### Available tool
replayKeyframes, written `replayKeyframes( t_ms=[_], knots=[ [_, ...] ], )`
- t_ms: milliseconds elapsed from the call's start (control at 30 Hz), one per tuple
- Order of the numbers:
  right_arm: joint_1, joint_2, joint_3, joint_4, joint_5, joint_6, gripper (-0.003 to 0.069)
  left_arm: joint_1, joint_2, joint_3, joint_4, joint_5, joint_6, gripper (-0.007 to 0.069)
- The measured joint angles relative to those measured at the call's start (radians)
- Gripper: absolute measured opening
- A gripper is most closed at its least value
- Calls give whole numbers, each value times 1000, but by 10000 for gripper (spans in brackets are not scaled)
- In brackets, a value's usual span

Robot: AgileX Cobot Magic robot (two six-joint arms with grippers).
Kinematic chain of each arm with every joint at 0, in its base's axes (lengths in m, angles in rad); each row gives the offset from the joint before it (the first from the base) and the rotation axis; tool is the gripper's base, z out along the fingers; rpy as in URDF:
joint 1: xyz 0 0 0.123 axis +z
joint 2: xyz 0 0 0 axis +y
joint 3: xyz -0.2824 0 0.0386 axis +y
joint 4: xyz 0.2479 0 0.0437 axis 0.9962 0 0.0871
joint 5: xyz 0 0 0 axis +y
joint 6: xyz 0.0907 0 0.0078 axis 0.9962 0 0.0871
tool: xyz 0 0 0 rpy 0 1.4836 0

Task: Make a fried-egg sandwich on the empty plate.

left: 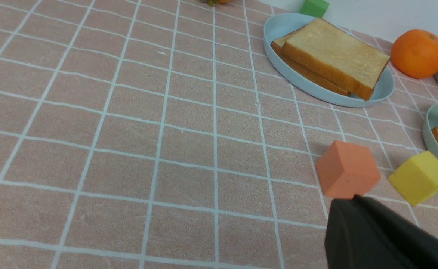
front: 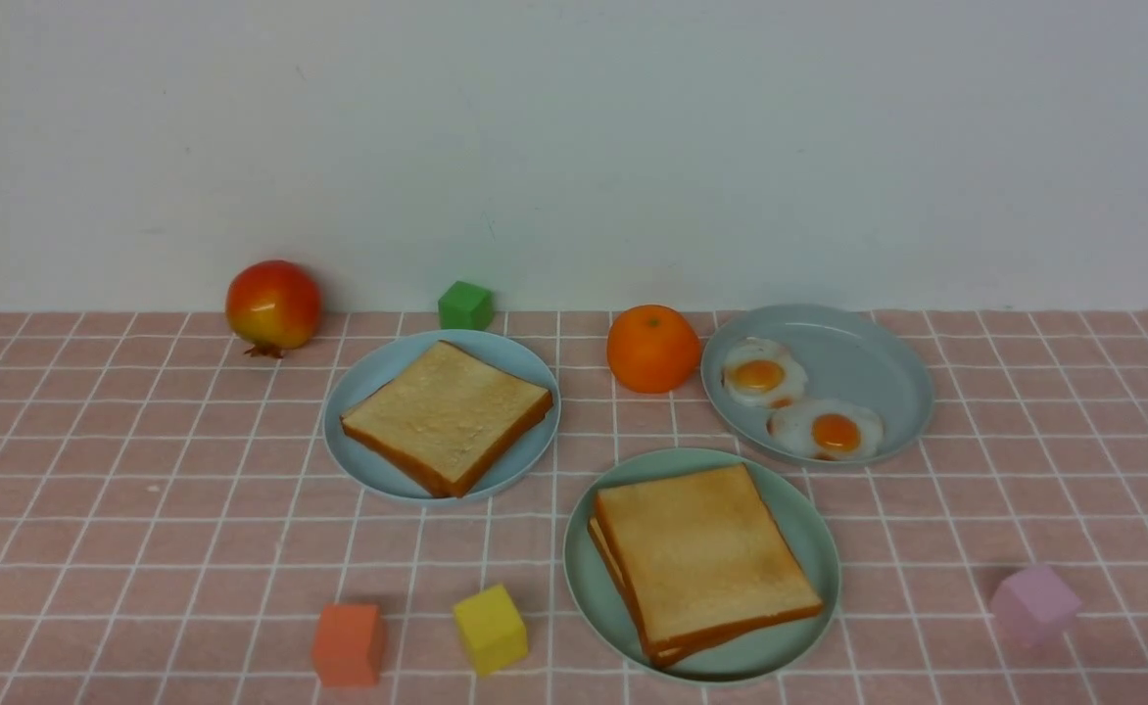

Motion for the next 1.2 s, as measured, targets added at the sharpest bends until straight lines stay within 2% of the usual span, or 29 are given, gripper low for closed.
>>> replayKeyframes(
  t_ms=[1200],
  knots=[
    [0, 0, 0, 0, 0, 0, 110, 0, 0, -1, 0, 0, 0, 13]
  ],
)
